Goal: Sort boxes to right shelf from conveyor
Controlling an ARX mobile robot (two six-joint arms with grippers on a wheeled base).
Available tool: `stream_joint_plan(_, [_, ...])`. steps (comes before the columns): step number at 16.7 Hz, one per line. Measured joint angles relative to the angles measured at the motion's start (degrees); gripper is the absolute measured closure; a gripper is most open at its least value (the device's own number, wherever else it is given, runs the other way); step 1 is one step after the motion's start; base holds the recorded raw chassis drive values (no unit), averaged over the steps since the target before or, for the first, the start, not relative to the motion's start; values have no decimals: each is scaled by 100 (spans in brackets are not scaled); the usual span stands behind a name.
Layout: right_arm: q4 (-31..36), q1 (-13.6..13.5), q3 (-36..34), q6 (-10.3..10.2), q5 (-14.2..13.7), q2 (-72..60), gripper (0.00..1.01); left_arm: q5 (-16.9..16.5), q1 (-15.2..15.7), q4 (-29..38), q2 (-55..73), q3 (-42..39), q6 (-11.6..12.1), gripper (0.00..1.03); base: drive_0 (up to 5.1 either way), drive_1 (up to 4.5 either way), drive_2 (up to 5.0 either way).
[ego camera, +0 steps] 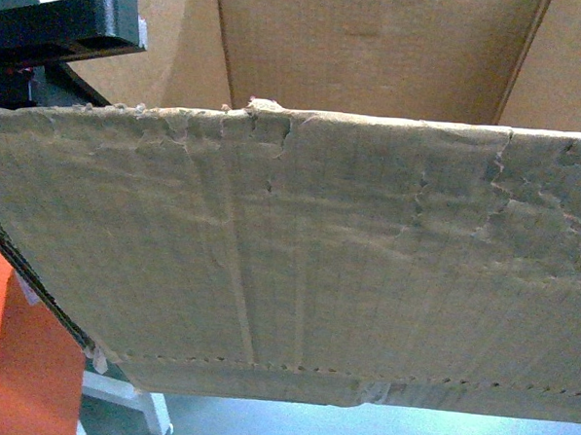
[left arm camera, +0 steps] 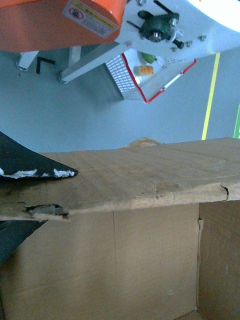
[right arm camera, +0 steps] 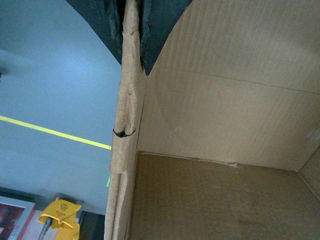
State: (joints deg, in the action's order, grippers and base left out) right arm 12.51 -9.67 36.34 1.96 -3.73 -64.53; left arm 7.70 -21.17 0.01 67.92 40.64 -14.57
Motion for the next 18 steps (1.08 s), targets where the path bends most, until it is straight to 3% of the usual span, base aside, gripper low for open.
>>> stream_joint_plan(18, [0,0,0,0,0,0,98,0,0,0,0,0,0,99,-131,-131,-131])
